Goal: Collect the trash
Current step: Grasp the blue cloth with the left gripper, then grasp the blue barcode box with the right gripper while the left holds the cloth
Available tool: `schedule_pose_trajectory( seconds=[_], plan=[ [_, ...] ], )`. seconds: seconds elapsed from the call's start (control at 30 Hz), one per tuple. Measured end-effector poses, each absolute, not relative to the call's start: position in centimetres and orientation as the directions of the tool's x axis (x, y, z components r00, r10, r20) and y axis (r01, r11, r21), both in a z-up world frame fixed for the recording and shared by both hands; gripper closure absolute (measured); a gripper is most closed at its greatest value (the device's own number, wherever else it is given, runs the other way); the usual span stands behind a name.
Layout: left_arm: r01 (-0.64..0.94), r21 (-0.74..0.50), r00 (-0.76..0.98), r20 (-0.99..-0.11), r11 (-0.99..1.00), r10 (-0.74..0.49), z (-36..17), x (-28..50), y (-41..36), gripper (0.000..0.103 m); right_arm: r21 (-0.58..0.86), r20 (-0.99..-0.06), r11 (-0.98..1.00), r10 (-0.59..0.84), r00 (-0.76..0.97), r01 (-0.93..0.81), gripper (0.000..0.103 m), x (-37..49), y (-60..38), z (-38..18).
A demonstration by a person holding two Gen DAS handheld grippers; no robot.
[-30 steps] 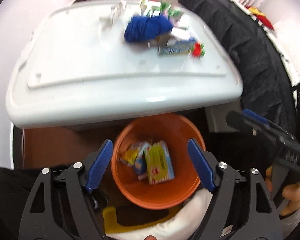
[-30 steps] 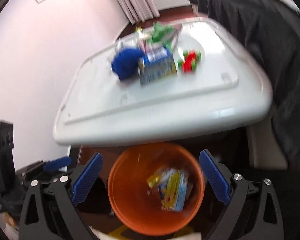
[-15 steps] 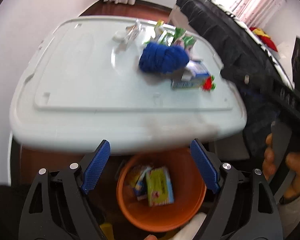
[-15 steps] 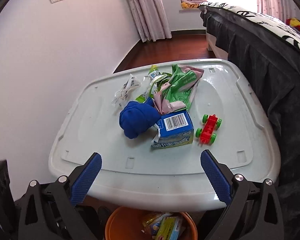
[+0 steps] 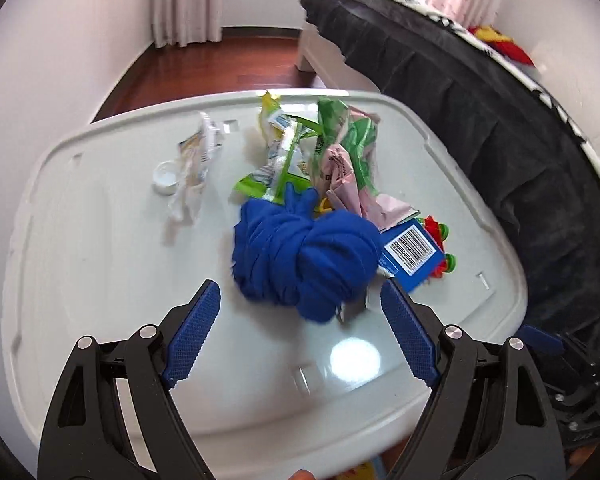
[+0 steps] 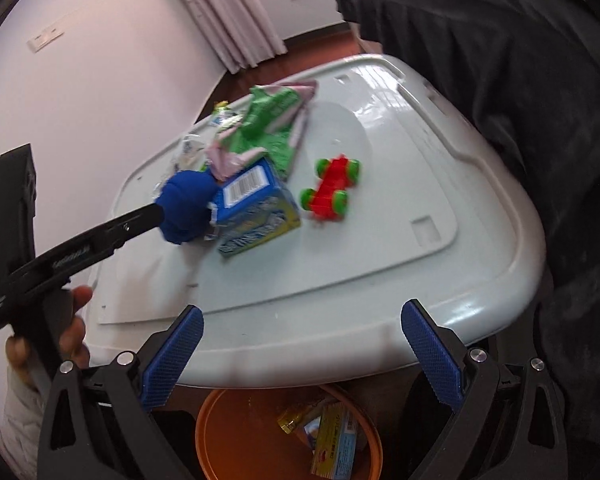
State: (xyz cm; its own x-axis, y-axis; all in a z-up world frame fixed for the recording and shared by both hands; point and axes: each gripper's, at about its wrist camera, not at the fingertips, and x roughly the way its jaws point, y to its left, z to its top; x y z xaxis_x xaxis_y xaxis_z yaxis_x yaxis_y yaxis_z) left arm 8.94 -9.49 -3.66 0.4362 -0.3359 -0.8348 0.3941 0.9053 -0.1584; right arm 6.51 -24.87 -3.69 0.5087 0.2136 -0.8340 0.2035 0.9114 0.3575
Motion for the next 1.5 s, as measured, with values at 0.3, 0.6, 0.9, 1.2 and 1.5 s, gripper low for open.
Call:
schedule_pose_trajectory(
  seconds=[0.3,0.6,0.9,1.2,1.5],
  plan=[
    [0.487,-0.066,0.423,-0.855,0.871,-0.301,-5.8,10.9,-11.3,0.022,0.391,-0.826,0.888,0.223,0.517,0.241,0.005,7.0,-26.5,-4.6],
    [0.498,-0.055,0.45,-0.837,0.866,-0.312,-6.4,11.4,-11.0,0.048,0.372,-0.825,0.897,0.202,0.527,0.239,0.005,6.8,-26.5,-4.2],
    [0.461,-0.094,0.496,-0.798,0.883,-0.343,-2.5,8.4,-8.0,0.049,0.358,-0.81,0.916,0.208,0.548,0.181,0.005,7.7,-24.9,-2.7],
    [0.348,-0.167,0.519,-0.785,0.923,-0.338,-0.9,0.5,-2.2,0.048,0.297,-0.803,0.954,0.234,0.549,0.028,0.005,13.1,-19.5,-1.8],
    [0.301,-0.228,0.517,-0.777,0.926,-0.359,-1.5,-2.8,0.2,0.048,0.185,-0.846,0.982,0.139,0.514,0.04,0.006,18.0,-16.8,-4.1]
  ],
)
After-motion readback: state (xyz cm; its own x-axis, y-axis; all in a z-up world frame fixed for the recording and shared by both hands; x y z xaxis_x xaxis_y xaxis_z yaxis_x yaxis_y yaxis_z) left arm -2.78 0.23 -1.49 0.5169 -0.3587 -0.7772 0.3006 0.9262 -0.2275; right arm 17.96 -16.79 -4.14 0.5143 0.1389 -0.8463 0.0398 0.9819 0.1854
